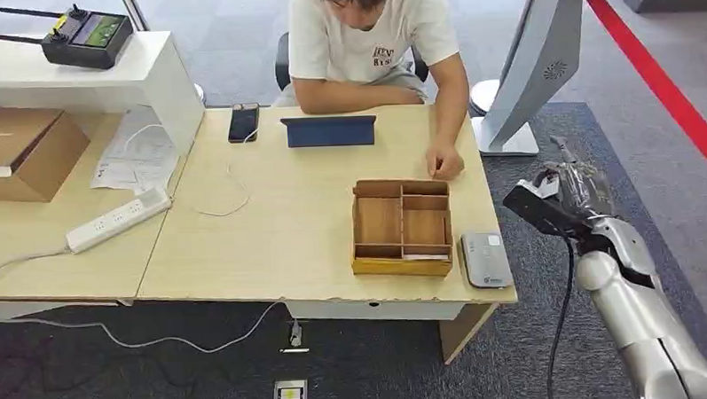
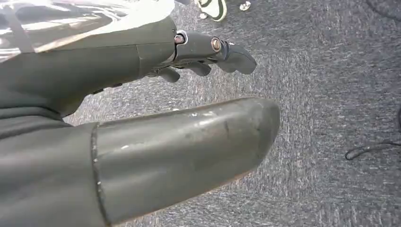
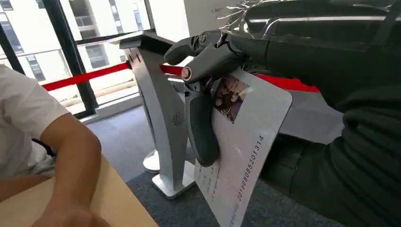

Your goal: Pass the card to the sensor for recognition and then transmit it.

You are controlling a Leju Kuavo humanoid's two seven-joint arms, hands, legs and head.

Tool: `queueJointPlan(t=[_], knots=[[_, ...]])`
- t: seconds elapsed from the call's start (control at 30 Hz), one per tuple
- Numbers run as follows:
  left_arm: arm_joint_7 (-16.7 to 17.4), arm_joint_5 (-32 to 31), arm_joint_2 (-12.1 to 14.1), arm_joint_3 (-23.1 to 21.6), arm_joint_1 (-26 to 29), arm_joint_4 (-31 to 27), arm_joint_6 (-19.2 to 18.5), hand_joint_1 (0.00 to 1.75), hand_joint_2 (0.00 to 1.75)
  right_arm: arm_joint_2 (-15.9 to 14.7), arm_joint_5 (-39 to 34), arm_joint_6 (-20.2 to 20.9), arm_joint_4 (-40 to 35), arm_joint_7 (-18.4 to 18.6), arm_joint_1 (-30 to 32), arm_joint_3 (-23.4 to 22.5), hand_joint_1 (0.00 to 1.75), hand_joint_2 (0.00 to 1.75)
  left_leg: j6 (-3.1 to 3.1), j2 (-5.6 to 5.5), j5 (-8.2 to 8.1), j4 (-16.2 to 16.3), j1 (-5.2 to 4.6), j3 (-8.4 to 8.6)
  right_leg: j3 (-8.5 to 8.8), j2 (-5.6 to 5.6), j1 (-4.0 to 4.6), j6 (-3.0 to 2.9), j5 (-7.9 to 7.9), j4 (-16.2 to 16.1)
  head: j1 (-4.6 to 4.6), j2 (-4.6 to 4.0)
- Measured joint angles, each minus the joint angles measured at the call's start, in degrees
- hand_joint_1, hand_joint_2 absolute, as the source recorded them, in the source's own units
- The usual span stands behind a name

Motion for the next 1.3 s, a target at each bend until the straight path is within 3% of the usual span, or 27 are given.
queueJointPlan(t=[0.87, 1.3], knots=[[0.5, -1.2, 0.0, 0.0, -0.1, 0.0, -0.5, 0.0, 0.0, 1.0, 2.9, 4.3, -4.7, 4.7, 10.9, 3.4, 1.75, 1.75, 0.0, 0.0, -0.01, 0.0, 0.01, -0.01, 0.0, 0.0, 0.0, 0.01, -0.02, 0.0, 0.02, 0.0], [0.5, -1.4, 0.0, 0.0, -0.2, 0.0, -0.5, 0.0, 0.0, 1.8, 3.5, 4.9, -5.7, 4.8, 12.1, 5.5, 1.75, 1.75, 0.0, 0.0, -0.01, 0.0, 0.01, -0.01, 0.0, 0.0, 0.01, 0.01, -0.02, 0.0, 0.02, 0.0]])
